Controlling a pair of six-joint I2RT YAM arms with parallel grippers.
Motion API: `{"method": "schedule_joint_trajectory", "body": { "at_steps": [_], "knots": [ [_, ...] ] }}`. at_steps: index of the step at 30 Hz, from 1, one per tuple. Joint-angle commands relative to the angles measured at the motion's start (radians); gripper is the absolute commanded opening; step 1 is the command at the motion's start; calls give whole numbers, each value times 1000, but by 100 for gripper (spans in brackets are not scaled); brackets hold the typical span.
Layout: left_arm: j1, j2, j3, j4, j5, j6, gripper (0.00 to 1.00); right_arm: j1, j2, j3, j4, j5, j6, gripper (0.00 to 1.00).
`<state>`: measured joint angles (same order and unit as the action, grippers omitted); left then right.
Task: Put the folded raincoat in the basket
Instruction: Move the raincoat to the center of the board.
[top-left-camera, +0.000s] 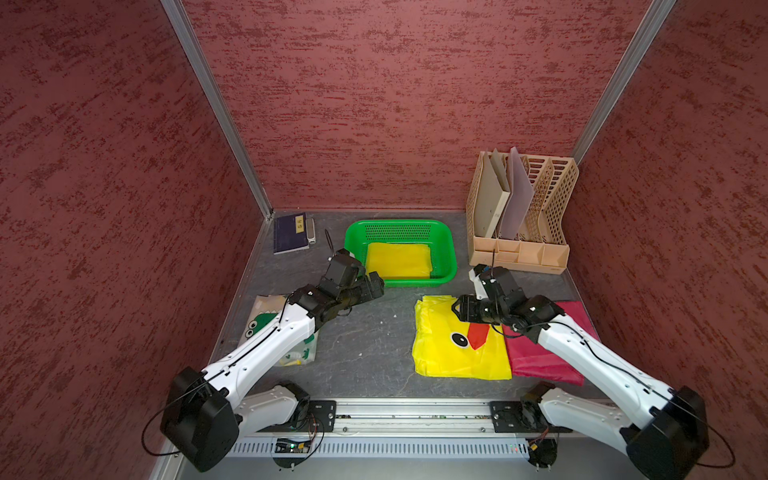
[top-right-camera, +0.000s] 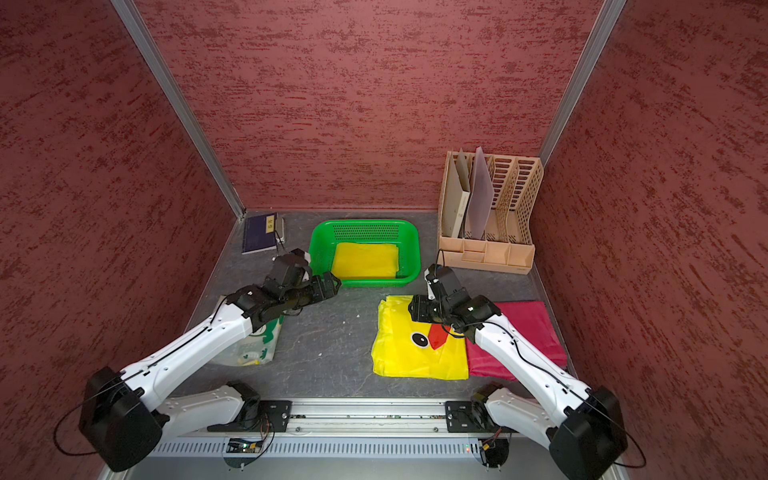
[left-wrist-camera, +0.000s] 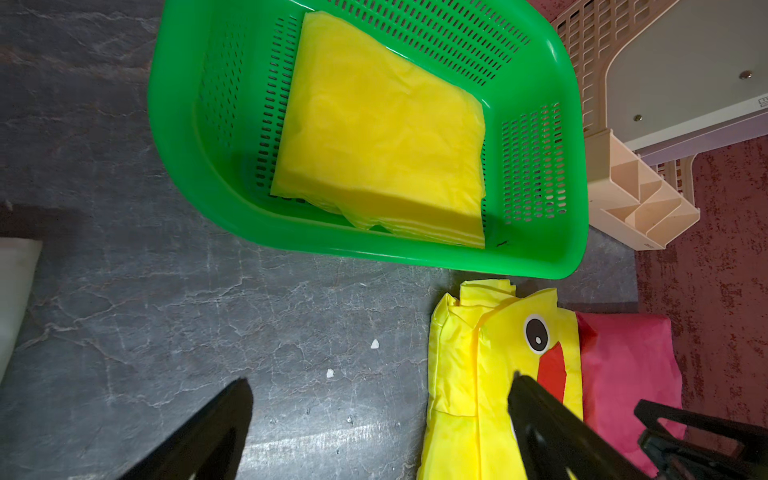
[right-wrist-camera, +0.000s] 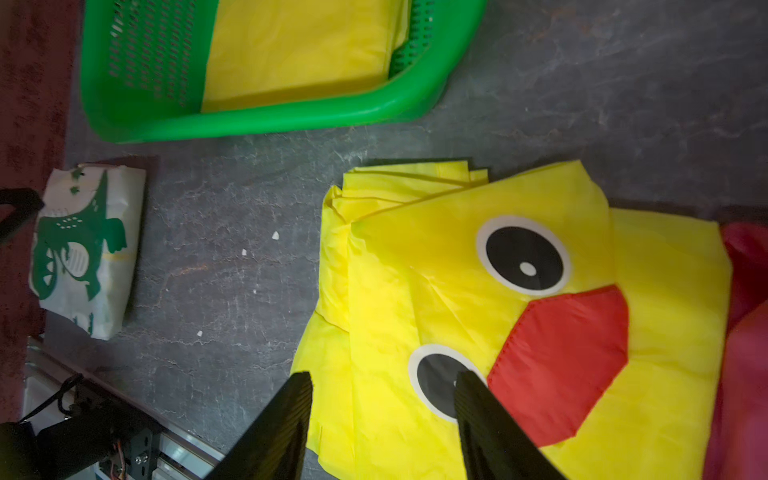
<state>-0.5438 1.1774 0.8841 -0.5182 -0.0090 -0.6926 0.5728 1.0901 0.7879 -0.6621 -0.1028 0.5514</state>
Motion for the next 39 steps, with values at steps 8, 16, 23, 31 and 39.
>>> {"method": "schedule_joint_trajectory", "body": {
  "at_steps": [8,16,23,31,39],
  "knots": [
    [-36,16,-74,58,-1,-46,100,127,160,-98,150,87,131,59],
    [-78,30,-42,37,-69,-16,100,226,334,-55,219,120,189,58],
    [-85,22,-29,-18,-111,4,100,311,433,16,205,143,224,57],
    [-139,-70,-127,29,-68,-70,100,322,249,114,58,221,197,61],
    [-274,-59,-171,52,-139,-123,100,231,189,169,-169,302,84,62]
  ]
}}
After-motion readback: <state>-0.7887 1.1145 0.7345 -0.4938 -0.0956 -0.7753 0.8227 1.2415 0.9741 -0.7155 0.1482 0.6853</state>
